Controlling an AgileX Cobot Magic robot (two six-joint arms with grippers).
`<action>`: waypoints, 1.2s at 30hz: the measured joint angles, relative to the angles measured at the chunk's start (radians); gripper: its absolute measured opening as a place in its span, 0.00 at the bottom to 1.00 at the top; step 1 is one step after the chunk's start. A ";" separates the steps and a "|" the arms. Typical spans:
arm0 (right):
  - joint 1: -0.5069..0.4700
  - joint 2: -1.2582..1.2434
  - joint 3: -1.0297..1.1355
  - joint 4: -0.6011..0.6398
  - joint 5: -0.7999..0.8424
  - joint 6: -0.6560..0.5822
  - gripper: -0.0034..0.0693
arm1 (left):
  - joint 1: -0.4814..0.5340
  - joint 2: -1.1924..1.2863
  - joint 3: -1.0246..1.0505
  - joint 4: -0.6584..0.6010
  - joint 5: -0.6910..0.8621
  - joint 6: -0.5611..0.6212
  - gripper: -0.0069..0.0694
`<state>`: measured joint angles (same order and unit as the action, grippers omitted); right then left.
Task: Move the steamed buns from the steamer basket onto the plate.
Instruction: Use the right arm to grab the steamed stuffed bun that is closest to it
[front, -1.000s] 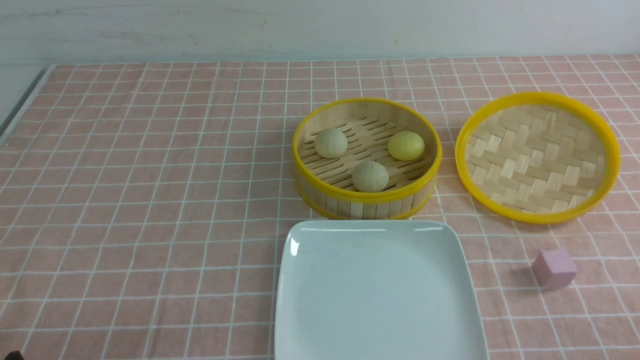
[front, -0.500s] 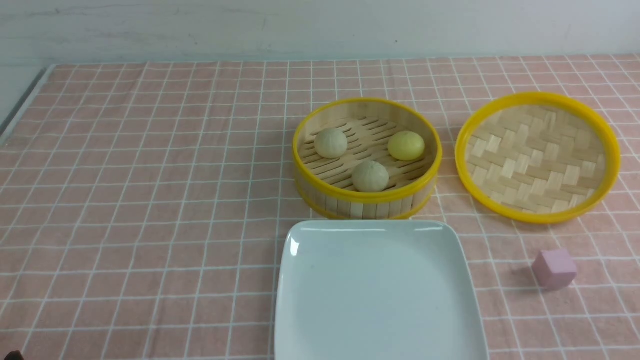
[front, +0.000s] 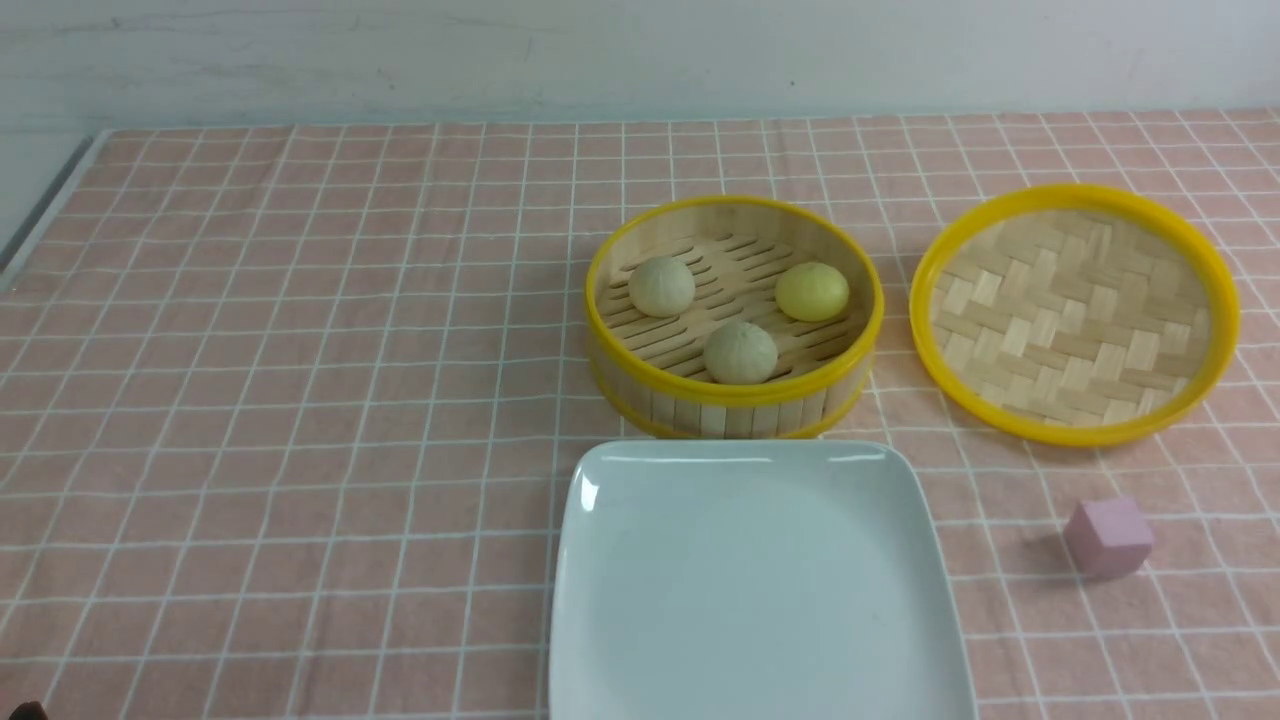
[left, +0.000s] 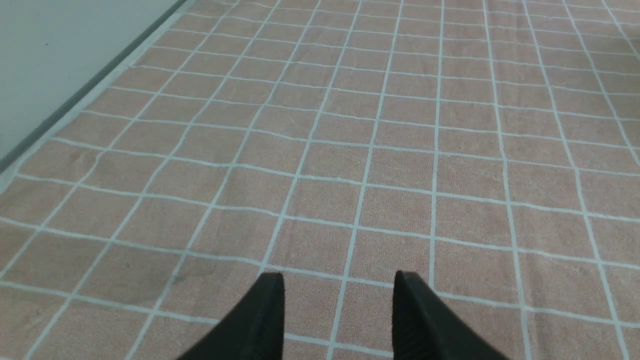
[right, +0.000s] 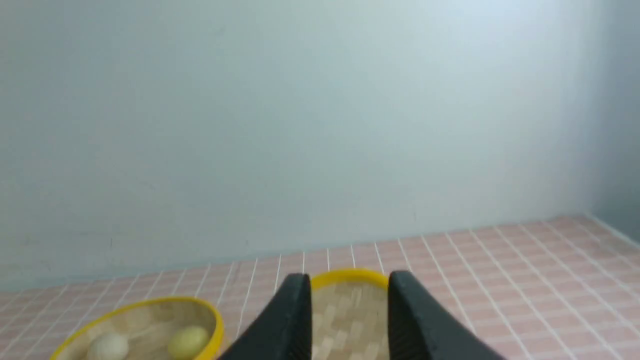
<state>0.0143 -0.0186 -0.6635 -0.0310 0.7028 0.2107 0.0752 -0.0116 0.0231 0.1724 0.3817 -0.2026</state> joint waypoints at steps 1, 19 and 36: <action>0.000 0.000 -0.009 0.007 0.046 0.003 0.38 | 0.000 0.000 0.000 0.000 0.000 0.000 0.52; 0.000 -0.002 -0.023 0.224 0.091 0.003 0.38 | 0.000 0.000 0.000 0.000 0.000 0.000 0.52; 0.000 -0.002 -0.023 0.224 0.143 0.002 0.38 | 0.000 0.000 0.002 -0.010 -0.019 -0.001 0.52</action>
<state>0.0143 -0.0205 -0.6869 0.1934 0.8460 0.2130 0.0752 -0.0116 0.0251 0.1623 0.3624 -0.2036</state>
